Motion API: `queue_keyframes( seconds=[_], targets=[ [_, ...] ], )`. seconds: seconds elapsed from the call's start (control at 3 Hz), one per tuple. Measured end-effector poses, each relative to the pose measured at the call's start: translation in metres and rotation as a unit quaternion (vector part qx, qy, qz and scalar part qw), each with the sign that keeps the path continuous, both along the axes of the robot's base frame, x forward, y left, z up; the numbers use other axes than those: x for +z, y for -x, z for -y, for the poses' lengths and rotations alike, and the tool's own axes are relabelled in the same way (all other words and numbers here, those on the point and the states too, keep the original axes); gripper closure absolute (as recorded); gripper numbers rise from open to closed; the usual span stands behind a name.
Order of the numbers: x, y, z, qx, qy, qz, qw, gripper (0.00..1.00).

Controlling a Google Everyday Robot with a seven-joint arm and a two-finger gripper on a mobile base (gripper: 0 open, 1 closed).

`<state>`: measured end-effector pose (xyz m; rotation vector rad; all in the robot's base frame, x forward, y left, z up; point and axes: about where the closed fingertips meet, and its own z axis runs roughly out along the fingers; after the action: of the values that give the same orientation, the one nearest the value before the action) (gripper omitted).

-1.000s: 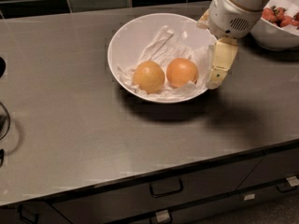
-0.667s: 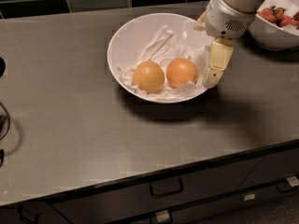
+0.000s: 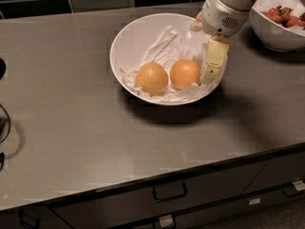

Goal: Pick orange from white bowl

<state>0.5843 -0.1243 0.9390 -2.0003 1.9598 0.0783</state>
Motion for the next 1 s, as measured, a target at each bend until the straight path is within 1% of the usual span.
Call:
queue_keyframes(
  seconds=[0.33, 0.67, 1.0],
  targets=[
    [-0.0021, -0.0086, -0.006, 0.008, -0.002, -0.001, 1.0, 0.15],
    [-0.0037, -0.0145, -0.0109, 0.013, -0.004, -0.003, 0.9999, 0.15],
    [-0.0038, -0.0144, -0.0109, 0.012, -0.004, -0.003, 0.9999, 0.27]
  ],
)
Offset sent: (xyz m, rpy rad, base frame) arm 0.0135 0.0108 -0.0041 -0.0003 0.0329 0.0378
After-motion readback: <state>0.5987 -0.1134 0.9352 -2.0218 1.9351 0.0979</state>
